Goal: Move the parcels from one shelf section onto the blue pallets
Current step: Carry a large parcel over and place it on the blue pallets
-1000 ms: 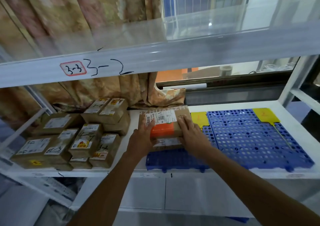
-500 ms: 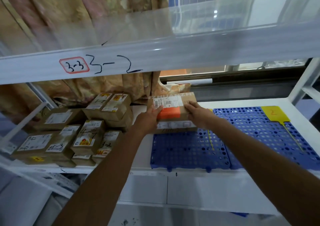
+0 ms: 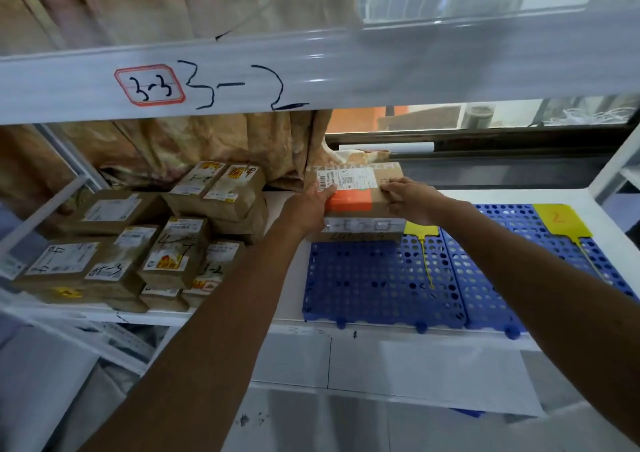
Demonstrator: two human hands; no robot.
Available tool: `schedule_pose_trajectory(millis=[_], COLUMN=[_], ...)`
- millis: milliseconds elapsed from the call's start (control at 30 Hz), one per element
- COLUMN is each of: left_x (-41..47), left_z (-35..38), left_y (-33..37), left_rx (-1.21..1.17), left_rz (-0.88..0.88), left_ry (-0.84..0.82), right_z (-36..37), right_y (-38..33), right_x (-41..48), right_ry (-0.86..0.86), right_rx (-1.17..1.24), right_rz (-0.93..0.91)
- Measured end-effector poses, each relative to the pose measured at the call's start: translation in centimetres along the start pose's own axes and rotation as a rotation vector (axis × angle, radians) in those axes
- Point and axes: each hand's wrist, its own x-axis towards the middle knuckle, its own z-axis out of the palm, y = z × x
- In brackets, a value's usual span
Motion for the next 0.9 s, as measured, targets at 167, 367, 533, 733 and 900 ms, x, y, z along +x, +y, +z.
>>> schedule_pose_trajectory(millis=[167,367,533,733,900], left_x=[0.8,1.1,1.3,1.2,-1.7], left_z=[-0.7,0.2,1.4,2.3,3.8], left_y=[-0.6,-0.9,-0.8,-0.8,0.0], left_rx=[0.003,-0.038,-0.044,-0.061,-0.148], left_rz=[0.038,0.036,0.017,0.024,-0.030], left_ry=[0.017,0.033,0.093,0.150,0.313], right_z=[0.4,0.4,0.4,0.5,1.4], right_y=[0.7,0.1,0.2,0.5,0.7], right_x=[0.6,0.3,0.2,0.4,-0.3], right_ry=[-0.004,0.026,0.036,0.030,-0.011], right_rx=[0.036,0.033,0.041,0.073,0.126], right_rz=[-0.011,0.015,0.026,0.030,-0.007])
